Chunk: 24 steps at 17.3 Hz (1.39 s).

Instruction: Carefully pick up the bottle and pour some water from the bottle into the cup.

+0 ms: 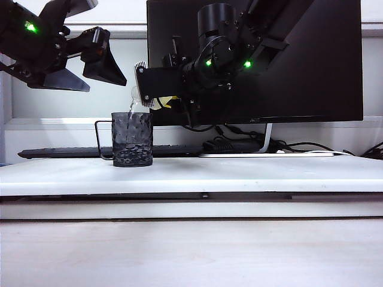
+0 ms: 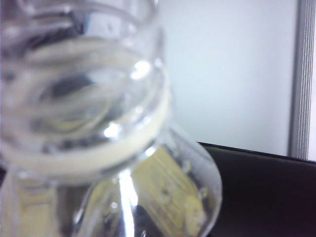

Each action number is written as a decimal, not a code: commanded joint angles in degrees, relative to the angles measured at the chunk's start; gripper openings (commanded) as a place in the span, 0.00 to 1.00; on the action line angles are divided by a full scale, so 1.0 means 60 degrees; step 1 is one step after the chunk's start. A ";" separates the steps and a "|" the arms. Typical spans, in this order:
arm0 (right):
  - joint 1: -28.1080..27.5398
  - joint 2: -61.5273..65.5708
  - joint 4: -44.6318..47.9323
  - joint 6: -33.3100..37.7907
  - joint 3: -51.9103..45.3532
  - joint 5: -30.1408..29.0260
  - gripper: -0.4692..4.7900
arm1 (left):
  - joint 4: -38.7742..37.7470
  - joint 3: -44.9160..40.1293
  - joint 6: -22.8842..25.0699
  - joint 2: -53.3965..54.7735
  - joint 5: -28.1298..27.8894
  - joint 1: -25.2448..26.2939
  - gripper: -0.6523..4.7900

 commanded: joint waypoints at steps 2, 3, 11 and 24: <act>0.0011 -0.0142 0.0321 -0.0076 0.0080 -0.0047 0.46 | 0.0007 0.0025 -0.0022 -0.0055 -0.0007 -0.0007 1.00; 0.0011 -0.0142 0.0317 -0.0073 0.0080 -0.0047 0.46 | 0.0007 0.0025 -0.0022 -0.0055 -0.0007 -0.0007 1.00; 0.0015 -0.0160 0.0477 0.3231 0.0080 0.0011 0.46 | 0.0011 0.0025 -0.0029 -0.0062 -0.0004 -0.0015 1.00; 0.0018 -0.2178 -0.0175 1.1453 0.0087 0.3705 0.46 | -0.0117 0.0025 -0.0277 -0.2149 -0.0018 -0.0015 1.00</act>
